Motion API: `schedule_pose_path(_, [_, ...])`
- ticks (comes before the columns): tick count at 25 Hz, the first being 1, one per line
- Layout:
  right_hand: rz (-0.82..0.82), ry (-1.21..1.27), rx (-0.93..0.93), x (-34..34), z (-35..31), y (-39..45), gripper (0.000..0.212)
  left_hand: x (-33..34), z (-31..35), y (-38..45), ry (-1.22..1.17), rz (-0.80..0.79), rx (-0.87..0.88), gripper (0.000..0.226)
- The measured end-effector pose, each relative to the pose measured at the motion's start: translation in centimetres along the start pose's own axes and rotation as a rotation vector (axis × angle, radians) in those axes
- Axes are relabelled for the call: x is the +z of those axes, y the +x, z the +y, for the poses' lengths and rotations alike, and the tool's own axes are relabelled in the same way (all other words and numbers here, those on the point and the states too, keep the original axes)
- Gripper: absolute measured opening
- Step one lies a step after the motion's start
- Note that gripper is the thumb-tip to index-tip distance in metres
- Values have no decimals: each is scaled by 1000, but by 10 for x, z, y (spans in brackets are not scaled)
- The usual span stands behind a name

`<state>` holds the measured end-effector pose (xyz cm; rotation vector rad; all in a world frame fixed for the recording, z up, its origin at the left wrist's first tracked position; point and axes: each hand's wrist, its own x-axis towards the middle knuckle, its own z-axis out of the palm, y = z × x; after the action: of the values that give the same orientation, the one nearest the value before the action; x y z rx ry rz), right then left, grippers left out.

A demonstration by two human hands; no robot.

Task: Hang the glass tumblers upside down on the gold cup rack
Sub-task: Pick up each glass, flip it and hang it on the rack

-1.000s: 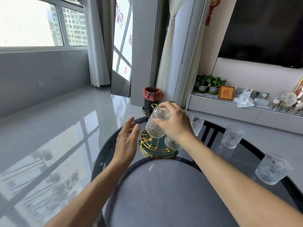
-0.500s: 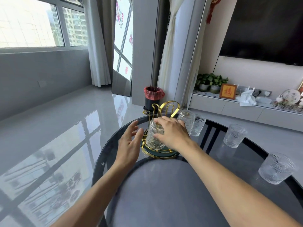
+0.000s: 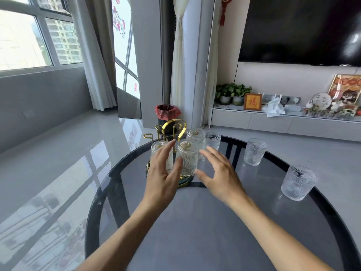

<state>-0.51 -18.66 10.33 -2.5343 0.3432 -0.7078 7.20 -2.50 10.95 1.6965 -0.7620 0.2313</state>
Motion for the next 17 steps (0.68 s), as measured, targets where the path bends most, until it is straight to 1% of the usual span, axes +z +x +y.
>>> schedule_pose_path(2, [55,63,108,-19,31,-22,58,31,14,-5,7,-87,49,47])
schedule_pose_path(4, [149,162,243,-39,66,-42,56,67,24,-11,14,-151,71,51])
schedule_pose_path(6, [226,244,393,-51,96,-63,52,100,28,-17,31,-195,60,55])
schedule_pose_path(8, [268,337,566,-58,127,-87,51,139,34,-22,45,-244,39,59])
schedule_pose_path(10, [337,473,752,-62,151,-102,50,180,38,-25,77,-318,23,64])
schedule_pose_path(12, [468,683,927,-70,165,-101,49,220,40,-25,170,-431,48,71])
schedule_pose_path(13, [534,787,976,-74,168,-100,47,239,42,-22,221,-491,63,74])
schedule_pose_path(14, [586,860,1006,-80,171,-97,40,256,45,-18,261,-542,69,78])
schedule_pose_path(16, [647,996,1090,-91,177,-92,17,295,51,-9,313,-607,64,86])
schedule_pose_path(17, [667,1059,1137,-94,181,-93,13,314,53,-6,322,-639,49,90])
